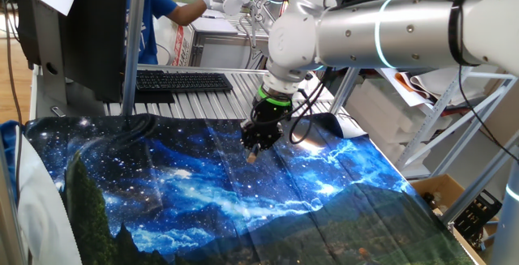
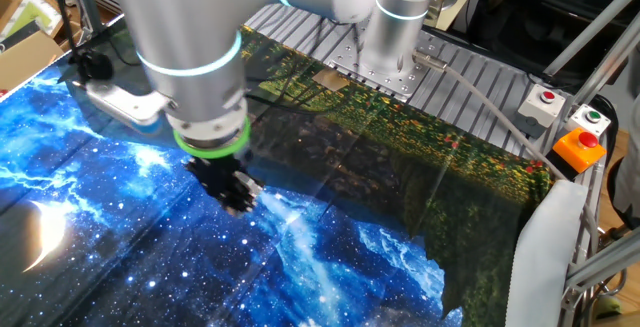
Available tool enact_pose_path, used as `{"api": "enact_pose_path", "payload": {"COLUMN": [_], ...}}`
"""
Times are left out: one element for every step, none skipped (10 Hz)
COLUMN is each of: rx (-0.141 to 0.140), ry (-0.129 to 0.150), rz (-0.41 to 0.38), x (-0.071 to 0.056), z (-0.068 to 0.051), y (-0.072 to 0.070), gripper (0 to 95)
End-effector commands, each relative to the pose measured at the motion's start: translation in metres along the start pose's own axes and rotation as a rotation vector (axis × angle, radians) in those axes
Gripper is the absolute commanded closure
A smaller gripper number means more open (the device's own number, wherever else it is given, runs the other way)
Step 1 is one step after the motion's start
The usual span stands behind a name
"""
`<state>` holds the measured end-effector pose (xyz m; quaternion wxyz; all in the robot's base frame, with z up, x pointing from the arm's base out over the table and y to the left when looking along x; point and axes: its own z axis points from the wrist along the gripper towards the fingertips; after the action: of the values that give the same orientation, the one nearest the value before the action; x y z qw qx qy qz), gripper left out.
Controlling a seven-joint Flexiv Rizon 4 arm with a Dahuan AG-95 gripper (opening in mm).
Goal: Pick up the small block on the left and move it to the right
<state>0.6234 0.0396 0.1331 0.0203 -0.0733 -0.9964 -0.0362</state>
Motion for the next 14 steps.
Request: {"api": "enact_pose_path", "payload": {"rx": [0.0, 0.0, -0.004, -0.009, -0.013, -0.012, -0.011, -0.011, -0.01, -0.01, -0.009, -0.008, -0.008, -0.007], "ry": [-0.008, -0.01, -0.007, -0.006, -0.006, -0.003, -0.002, -0.002, 0.0, 0.002, 0.006, 0.01, 0.013, 0.016], "rz": [0.018, 0.042, 0.097, 0.112, 0.137, 0.153, 0.167, 0.167, 0.168, 0.169, 0.169, 0.168, 0.167, 0.165], "x": [0.0022, 0.0022, 0.0022, 0.0022, 0.0022, 0.0021, 0.002, 0.002, 0.0021, 0.0021, 0.0021, 0.0021, 0.0021, 0.0021], "z": [-0.0012, -0.0012, -0.001, -0.001, -0.001, -0.0008, -0.0006, -0.0005, -0.0005, -0.0004, -0.0004, -0.0004, -0.0004, -0.0004], "y": [-0.0011, -0.0011, -0.0009, -0.0008, -0.0008, -0.0007, -0.0005, -0.0005, -0.0004, -0.0004, -0.0004, -0.0004, -0.0004, -0.0004], "gripper": [95.0, 95.0, 76.0, 38.0, 19.0, 19.0, 0.0, 0.0, 0.0, 0.0, 0.0, 0.0, 0.0, 0.0]}}
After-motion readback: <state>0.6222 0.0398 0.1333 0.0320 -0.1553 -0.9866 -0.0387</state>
